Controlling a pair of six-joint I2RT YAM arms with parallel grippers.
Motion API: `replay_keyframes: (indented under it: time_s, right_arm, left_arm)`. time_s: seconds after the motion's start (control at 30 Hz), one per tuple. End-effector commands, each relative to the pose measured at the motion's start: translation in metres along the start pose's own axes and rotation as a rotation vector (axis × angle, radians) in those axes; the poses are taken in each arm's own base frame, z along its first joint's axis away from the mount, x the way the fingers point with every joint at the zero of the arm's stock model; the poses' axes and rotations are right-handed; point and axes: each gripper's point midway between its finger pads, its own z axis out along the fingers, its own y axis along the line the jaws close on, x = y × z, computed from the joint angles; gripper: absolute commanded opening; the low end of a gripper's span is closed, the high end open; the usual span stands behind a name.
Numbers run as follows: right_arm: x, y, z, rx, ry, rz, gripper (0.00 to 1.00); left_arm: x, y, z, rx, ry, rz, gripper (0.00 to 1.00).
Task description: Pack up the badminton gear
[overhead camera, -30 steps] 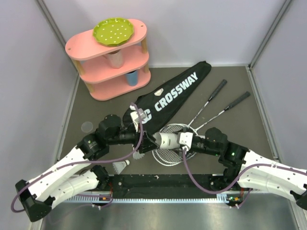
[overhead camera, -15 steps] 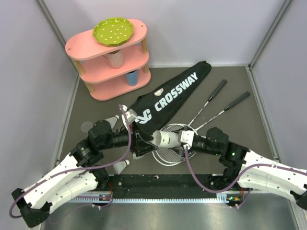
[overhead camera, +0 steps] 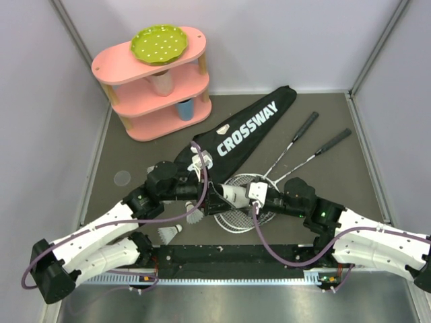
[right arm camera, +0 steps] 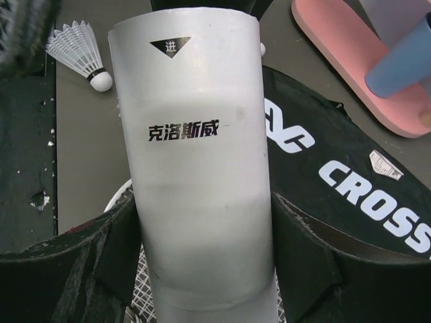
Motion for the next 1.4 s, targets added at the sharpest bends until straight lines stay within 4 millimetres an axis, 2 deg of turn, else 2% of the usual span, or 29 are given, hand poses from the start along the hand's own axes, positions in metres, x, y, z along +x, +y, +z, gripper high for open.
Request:
replay_keyframes:
  time_s: [0.0,0.07,0.17,0.2,0.23,0.3,0.33,0.4,0.43,0.5,0.67,0.7,0.73,0.87,0.97,1.03,1.2,1.37]
  right_arm:
    - [-0.047,-0.014,-0.002,0.041,-0.147,-0.026,0.19]
    - [-0.042,-0.019,-0.003,0.072,-0.124,-0.025,0.19]
    - [-0.031,-0.022,-0.004,0.108,-0.093,-0.013,0.19]
    - [-0.026,-0.022,-0.004,0.114,-0.089,-0.011,0.19]
    - [-0.025,-0.024,-0.006,0.133,-0.089,-0.011,0.2]
    - [-0.023,-0.03,-0.007,0.168,-0.078,-0.006,0.2]
    - [-0.02,-0.038,-0.009,0.214,-0.06,0.01,0.2]
    - [-0.016,-0.045,-0.01,0.258,-0.041,0.022,0.21]
    - [-0.014,-0.053,-0.013,0.309,-0.03,0.042,0.21]
    - [-0.01,-0.056,-0.015,0.338,-0.027,0.058,0.21]
    - [-0.019,-0.059,-0.023,0.359,-0.074,0.059,0.24]
    - [-0.023,-0.059,-0.026,0.362,-0.089,0.058,0.24]
    - [-0.026,-0.059,-0.027,0.358,-0.1,0.055,0.24]
    - [-0.028,-0.054,-0.032,0.347,-0.132,0.058,0.24]
    - [-0.033,-0.054,-0.035,0.35,-0.152,0.055,0.24]
    - [-0.037,-0.056,-0.037,0.354,-0.161,0.05,0.24]
    - [-0.037,-0.054,-0.037,0.346,-0.174,0.046,0.24]
    - [-0.036,-0.051,-0.038,0.334,-0.171,0.048,0.24]
  left_arm:
    - [-0.027,-0.024,-0.012,0.04,-0.126,0.1,0.8]
    - [-0.033,-0.023,-0.021,-0.007,-0.156,0.133,0.81]
    - [-0.038,-0.014,-0.042,-0.149,-0.19,0.139,0.81]
    - [-0.044,-0.017,-0.054,-0.18,-0.228,0.149,0.81]
    - [-0.048,0.001,-0.068,-0.318,-0.271,0.124,0.77]
    - [-0.058,0.013,-0.097,-0.465,-0.374,0.064,0.69]
    - [-0.059,0.039,-0.126,-0.678,-0.437,0.003,0.65]
    - [-0.053,0.052,-0.149,-0.801,-0.478,-0.071,0.61]
    - [-0.041,0.062,-0.154,-0.858,-0.444,-0.083,0.61]
    - [-0.021,0.079,-0.148,-0.911,-0.351,-0.103,0.61]
    - [0.054,0.122,-0.134,-1.086,-0.024,-0.249,0.56]
    - [0.064,0.129,-0.135,-1.123,0.001,-0.249,0.57]
    - [0.071,0.127,-0.129,-1.119,0.031,-0.23,0.57]
    - [0.086,0.132,-0.117,-1.18,0.095,-0.163,0.61]
    - [0.098,0.138,-0.117,-1.291,0.191,-0.088,0.64]
    - [0.098,0.139,-0.12,-1.362,0.237,-0.026,0.65]
    - [0.115,0.157,-0.11,-1.479,0.352,0.064,0.61]
    - [0.113,0.172,-0.097,-1.502,0.337,0.122,0.55]
